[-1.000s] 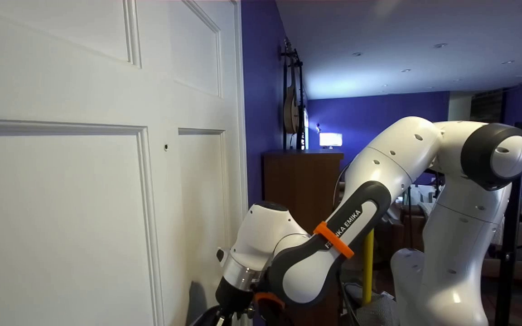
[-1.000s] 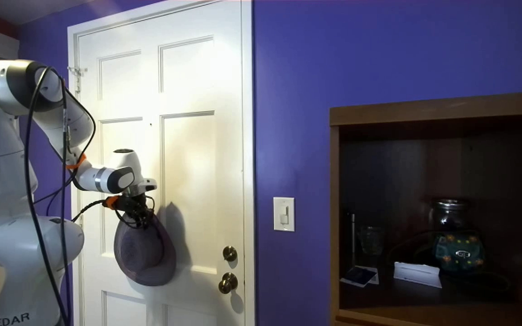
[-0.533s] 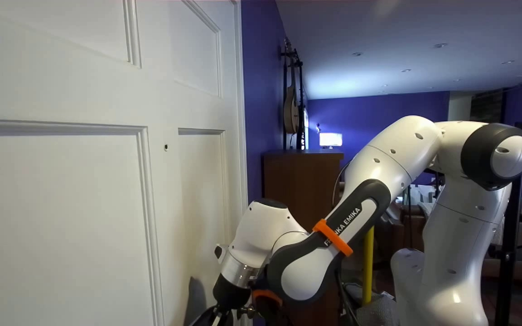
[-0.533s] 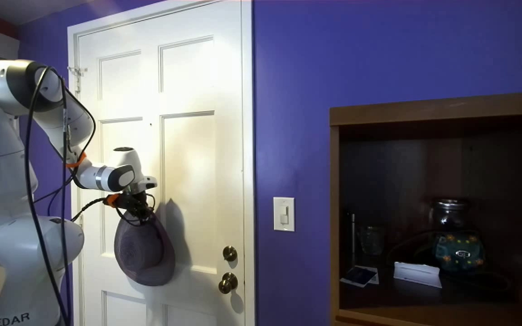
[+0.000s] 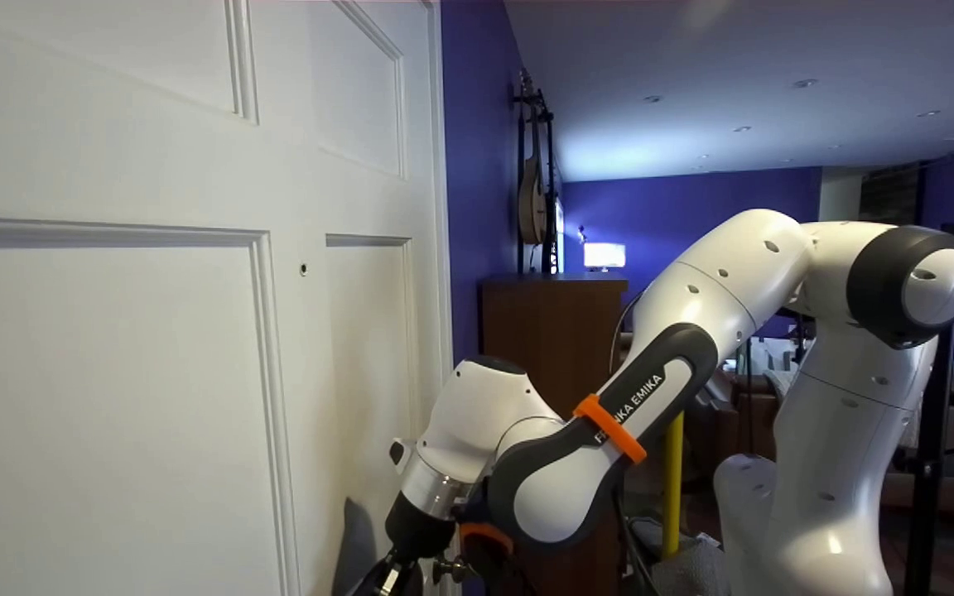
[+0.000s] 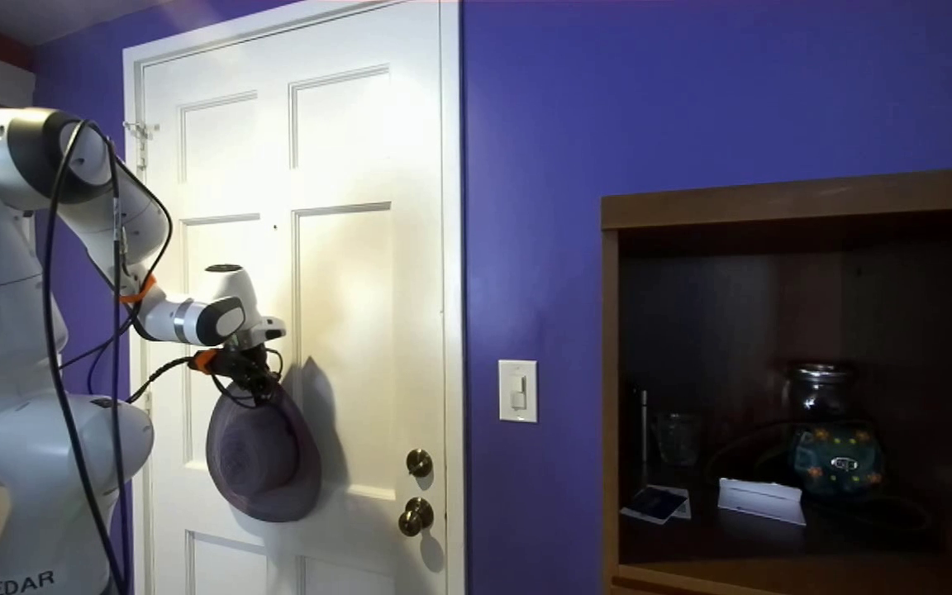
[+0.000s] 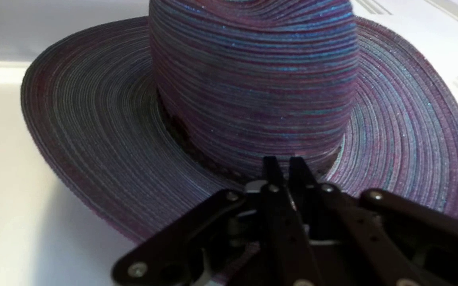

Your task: Put the hat on top of the cabinet

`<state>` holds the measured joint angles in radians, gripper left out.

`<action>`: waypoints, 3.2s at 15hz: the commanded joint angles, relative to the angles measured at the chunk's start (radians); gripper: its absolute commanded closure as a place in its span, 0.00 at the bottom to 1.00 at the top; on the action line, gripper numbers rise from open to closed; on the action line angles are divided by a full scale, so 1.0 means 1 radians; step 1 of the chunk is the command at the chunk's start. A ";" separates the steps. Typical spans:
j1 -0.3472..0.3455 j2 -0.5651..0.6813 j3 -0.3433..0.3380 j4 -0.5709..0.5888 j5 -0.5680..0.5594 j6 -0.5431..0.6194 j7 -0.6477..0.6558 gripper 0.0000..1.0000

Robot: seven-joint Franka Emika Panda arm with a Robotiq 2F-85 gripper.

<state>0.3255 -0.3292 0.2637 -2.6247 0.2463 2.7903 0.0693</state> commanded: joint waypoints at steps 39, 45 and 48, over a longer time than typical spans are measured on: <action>-0.020 -0.174 -0.011 0.019 -0.122 -0.211 0.015 0.99; -0.104 -0.374 -0.019 -0.014 -0.191 -0.325 0.059 0.99; -0.159 -0.446 -0.029 -0.016 -0.230 -0.364 0.062 0.99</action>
<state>0.2056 -0.6767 0.2448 -2.6169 0.0637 2.4664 0.1069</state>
